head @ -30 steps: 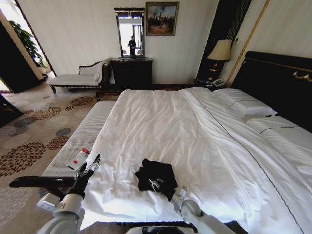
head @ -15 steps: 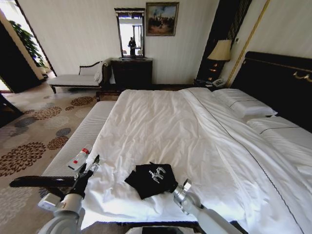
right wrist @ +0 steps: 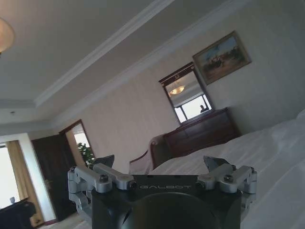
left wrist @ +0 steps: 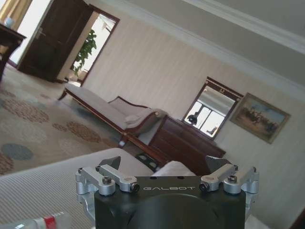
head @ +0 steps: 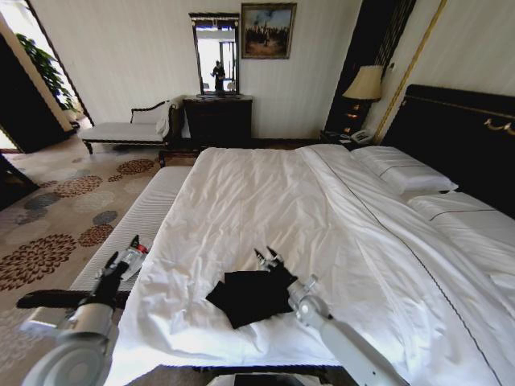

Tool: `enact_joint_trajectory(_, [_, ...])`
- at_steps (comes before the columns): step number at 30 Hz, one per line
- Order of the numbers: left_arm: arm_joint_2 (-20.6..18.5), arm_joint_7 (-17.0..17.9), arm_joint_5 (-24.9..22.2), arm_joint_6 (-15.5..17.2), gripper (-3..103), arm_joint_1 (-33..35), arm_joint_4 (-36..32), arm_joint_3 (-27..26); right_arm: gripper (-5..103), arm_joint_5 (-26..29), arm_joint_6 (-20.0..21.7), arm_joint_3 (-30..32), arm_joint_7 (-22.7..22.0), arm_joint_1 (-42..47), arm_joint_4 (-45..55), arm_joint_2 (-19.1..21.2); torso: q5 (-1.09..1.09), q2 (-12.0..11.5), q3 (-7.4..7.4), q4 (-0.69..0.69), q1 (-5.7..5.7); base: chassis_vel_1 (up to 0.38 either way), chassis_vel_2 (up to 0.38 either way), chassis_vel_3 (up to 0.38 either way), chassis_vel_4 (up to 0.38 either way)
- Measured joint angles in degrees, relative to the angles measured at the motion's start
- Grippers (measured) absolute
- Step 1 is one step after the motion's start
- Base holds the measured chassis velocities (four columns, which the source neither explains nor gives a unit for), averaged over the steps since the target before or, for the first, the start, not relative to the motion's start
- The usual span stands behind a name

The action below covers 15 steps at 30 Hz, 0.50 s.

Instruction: Fold the clothes on the bed.

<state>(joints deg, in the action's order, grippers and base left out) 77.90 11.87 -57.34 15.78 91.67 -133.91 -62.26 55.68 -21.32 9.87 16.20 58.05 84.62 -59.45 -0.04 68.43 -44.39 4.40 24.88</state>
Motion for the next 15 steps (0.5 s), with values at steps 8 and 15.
enact_joint_trajectory(8, [-4.29,-9.59,22.63,-3.15,100,5.05,14.93,0.19,100,-17.91,-3.29,17.30,-4.86,12.33,3.40,3.34,-0.01,0.00,0.00,0.02,0.01,0.000,0.000,0.000,0.000])
enact_joint_trajectory(15, [3.27,-11.78,24.74,-8.86,100,13.88,3.93,13.24,100,-23.70,-7.90,26.85,-5.35,30.32,16.87,-0.71,0.02,0.02,0.02,0.03,-0.03,0.000,0.000,0.000,0.000])
